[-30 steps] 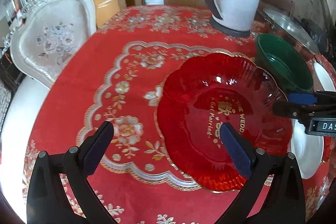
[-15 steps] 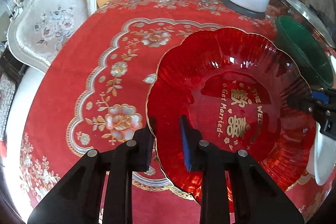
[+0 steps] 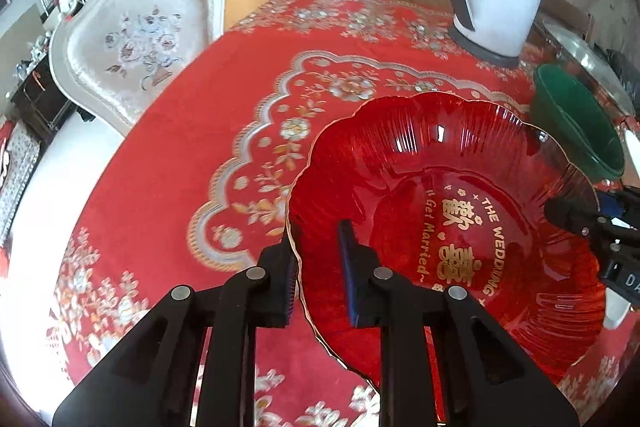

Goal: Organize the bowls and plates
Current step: 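Close the left tool on the wedding plate rim, then carry the wedding plate to the table edge and open the left tool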

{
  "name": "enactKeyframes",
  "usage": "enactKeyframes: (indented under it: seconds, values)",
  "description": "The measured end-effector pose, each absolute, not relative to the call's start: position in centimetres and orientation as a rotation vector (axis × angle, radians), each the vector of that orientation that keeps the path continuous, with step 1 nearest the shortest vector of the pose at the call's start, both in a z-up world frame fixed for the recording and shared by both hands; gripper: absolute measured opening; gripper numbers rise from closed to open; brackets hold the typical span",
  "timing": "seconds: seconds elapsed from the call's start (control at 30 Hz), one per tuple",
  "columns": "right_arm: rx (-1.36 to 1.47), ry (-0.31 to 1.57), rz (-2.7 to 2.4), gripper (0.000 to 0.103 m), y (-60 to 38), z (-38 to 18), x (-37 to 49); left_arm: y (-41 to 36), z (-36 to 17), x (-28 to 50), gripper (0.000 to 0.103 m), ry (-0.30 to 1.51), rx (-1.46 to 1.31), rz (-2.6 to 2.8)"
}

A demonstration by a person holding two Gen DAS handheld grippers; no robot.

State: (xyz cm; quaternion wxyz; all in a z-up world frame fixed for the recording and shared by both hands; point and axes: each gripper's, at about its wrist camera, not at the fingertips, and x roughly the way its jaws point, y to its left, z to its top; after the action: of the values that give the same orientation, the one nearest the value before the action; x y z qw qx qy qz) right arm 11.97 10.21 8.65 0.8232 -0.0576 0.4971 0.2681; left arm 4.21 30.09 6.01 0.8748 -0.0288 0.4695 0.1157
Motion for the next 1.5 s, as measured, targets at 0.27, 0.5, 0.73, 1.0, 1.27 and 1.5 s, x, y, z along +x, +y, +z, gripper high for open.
enactKeyframes:
  seconds: [0.27, 0.5, 0.73, 1.0, 1.27, 1.5]
  values:
    - [-0.164, 0.992, 0.619, 0.031, 12.4, 10.3, 8.3, 32.6, 8.1, -1.1, 0.018, 0.921, -0.082, 0.28]
    - [-0.192, 0.961, 0.703, 0.032, 15.1, 11.2, 3.9, 35.2, 8.8, -5.8, 0.018, 0.872, -0.099, 0.35]
    - [-0.232, 0.958, 0.749, 0.034, 17.7, 10.4, 0.8, 37.2, 7.0, -9.1, 0.018, 0.882, -0.143, 0.392]
    - [-0.256, 1.029, 0.771, 0.034, 18.9, 7.7, -1.2, 38.1, 4.7, -11.2, 0.018, 0.905, -0.188, 0.398]
    - [-0.261, 1.076, 0.788, 0.034, 19.2, 6.2, -2.3, 38.7, 3.2, -11.8, 0.019, 0.911, -0.21, 0.407]
    - [-0.226, 1.1, 0.815, 0.034, 19.2, 5.9, -2.7, 38.6, 2.7, -12.2, 0.033, 0.883, -0.179, 0.46]
